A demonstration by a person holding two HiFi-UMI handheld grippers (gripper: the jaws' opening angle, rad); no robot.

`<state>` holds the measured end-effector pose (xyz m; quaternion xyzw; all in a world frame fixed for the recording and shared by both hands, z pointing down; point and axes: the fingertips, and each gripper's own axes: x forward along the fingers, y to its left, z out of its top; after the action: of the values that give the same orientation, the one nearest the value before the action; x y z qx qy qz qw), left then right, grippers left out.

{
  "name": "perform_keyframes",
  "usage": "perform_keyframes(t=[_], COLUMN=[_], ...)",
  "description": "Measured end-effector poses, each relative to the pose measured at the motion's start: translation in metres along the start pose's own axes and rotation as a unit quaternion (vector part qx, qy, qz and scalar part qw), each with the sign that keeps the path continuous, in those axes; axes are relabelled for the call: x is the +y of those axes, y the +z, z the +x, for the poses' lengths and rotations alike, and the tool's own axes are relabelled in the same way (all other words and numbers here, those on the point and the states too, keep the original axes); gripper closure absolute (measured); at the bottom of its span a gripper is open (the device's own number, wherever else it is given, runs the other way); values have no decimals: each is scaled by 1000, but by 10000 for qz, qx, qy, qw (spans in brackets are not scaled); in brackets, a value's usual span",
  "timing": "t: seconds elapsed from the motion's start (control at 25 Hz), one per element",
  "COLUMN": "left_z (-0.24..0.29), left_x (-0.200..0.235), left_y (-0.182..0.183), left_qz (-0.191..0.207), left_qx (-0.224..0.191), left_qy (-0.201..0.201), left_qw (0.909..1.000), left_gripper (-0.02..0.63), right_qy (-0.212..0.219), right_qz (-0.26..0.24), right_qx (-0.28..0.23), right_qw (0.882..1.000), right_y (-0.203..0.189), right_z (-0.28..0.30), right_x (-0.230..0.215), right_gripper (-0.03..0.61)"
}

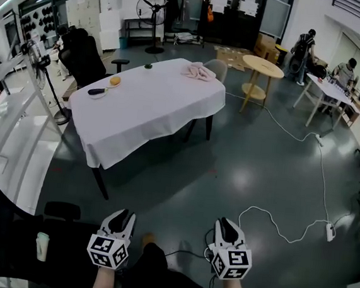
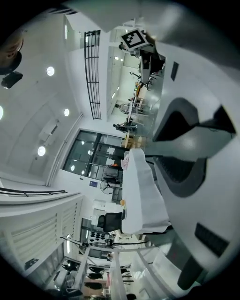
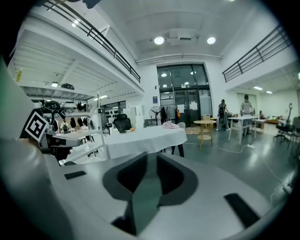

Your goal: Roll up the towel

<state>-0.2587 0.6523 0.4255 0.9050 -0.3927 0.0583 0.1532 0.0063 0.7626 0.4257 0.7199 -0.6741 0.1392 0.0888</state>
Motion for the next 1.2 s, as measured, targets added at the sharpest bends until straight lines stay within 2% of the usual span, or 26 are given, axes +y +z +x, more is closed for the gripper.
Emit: perform_keyframes(t=[0.08,0.12,0.16,0.4,0.6,0.8,1.2], left_z=[0,-1,-2,8,32,78,179], left_x=[0,0,1,-6,2,20,55], left_y=[-6,-8,-9,-3,10,26,81], left_qz=[-185,-251,-282,-87,-74,-64,117], left_qx=[64,68,58,49,-39,-24,-50], left_qy=[-76,-91,-102,-272,-297,-407,-693], left_qw=[9998,9996,9995,9996,9995,9991,9975], left_gripper=[358,308,284,261,261,258,259], right_qy=[131,151,141,121,123,88,-164], right_qz=[36,48,58,89,-18,-13,18], right_qx=[105,155,188,201,148,109,3], right_qw=[9999,9998,9997,9997,9998,9999,9999], right_y=[-6,-9,-12,-16,-4,13,66], right_z=[-1,-2,-4,-5,20,63,152], right_x=[4,4,5,-1,-4,-14,-38], right_gripper=[350,302,290,276,272,270,270])
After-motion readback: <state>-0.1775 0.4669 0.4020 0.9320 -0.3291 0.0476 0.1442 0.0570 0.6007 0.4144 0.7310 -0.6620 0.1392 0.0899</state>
